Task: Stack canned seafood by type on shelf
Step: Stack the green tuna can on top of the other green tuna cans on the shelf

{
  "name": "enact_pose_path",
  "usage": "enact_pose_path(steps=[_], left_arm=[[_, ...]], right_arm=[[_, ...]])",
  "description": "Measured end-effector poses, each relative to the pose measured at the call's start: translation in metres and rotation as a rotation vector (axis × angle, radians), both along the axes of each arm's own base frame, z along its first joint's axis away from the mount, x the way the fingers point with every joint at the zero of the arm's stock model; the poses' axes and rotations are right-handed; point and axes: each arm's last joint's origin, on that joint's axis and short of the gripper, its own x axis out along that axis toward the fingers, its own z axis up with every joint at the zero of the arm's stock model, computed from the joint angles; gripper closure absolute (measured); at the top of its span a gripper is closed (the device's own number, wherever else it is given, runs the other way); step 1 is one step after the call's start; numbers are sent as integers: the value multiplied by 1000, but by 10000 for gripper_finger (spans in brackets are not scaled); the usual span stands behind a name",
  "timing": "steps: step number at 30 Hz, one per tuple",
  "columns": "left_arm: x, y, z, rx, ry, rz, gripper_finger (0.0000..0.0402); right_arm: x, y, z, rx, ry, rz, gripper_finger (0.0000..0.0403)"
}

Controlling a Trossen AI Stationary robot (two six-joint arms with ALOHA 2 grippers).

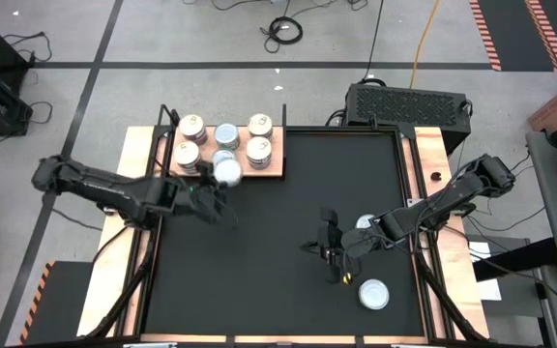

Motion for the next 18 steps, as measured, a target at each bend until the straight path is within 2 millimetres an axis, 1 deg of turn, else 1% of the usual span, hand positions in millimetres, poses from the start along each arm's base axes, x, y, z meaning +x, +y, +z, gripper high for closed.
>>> enact_pose_path(steps=[6, 10, 14, 18], left_arm=[[-9, 46, -3, -38, 77, 75, 401], [-10, 71, -7, -77, 103, 110, 402], [-14, 87, -10, -138, 109, 142, 402], [-14, 95, -13, -188, 106, 142, 402]], right_arm=[[0, 0, 0, -2, 0, -4, 403], [0, 0, 0, -2, 0, -4, 403], [0, 0, 0, -3, 0, -4, 403], [0, 0, 0, -11, 0, -1, 403]])
